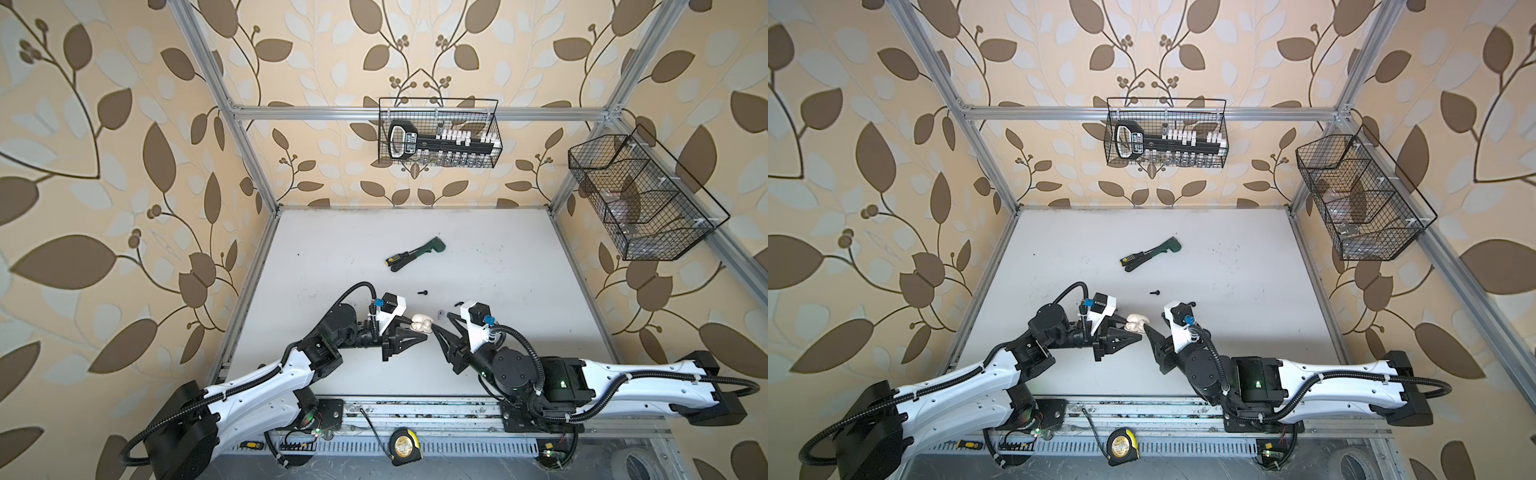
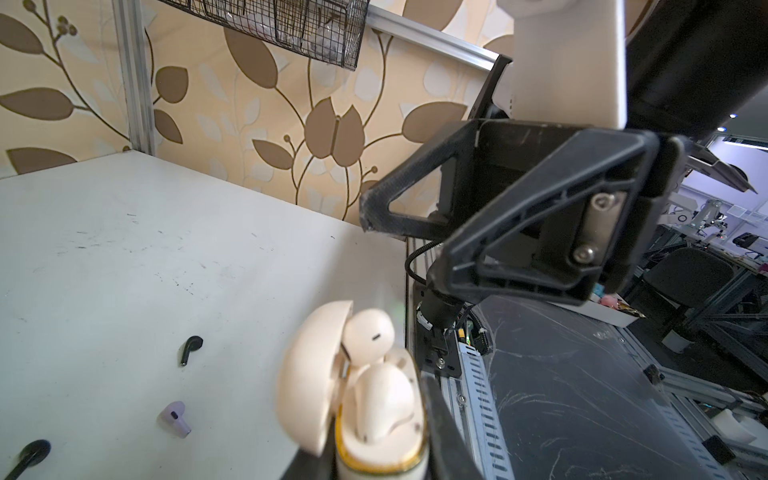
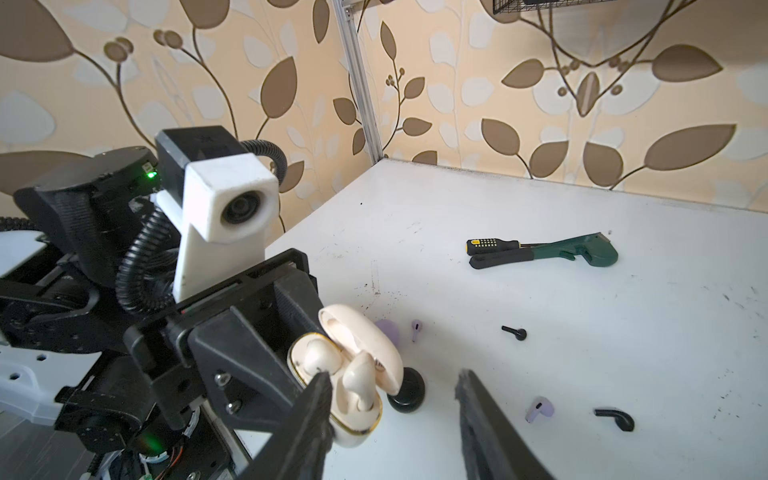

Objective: Insert the wireless bluetooth earbuds into the charging case
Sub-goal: 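Open the right gripper and draw it back from the seated earbud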

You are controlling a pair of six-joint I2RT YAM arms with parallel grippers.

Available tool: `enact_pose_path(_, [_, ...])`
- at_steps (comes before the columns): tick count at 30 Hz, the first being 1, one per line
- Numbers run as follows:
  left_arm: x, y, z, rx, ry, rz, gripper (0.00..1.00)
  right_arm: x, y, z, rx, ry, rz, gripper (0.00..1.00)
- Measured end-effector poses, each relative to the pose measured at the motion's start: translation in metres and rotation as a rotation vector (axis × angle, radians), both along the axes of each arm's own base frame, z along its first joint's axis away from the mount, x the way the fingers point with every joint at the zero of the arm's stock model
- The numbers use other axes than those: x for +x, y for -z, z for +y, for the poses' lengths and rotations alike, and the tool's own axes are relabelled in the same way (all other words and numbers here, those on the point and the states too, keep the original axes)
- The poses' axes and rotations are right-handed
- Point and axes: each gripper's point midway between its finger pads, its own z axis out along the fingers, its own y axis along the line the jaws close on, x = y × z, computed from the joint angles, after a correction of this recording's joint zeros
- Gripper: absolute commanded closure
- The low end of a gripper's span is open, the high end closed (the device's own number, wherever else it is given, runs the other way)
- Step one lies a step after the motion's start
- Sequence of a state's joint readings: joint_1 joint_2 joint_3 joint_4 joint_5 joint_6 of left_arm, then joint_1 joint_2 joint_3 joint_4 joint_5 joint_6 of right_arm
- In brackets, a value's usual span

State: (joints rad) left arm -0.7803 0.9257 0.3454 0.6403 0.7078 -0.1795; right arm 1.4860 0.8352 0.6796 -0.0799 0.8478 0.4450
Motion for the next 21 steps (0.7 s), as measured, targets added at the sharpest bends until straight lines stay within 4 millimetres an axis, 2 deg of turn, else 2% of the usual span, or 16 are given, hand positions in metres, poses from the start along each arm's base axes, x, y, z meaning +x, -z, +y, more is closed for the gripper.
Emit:
enact_pose_path(4, [-0.003, 0.007, -0.002, 0.014, 0.02, -0.003, 1.0, 0.003, 0.0, 0.003, -0.019, 0.027, 0.003, 0.51])
enact_pose_path(13, [-0.01, 0.002, -0.003, -0.006, 0.058, -0.034, 1.0, 0.007, 0.007, 0.0, -0.045, 0.069, 0.017, 0.53])
enact_pose_path(21, [-0.012, 0.005, -0.003, -0.003, 0.065, -0.035, 1.0, 0.006, 0.014, 0.0, -0.057, 0.055, 0.022, 0.53])
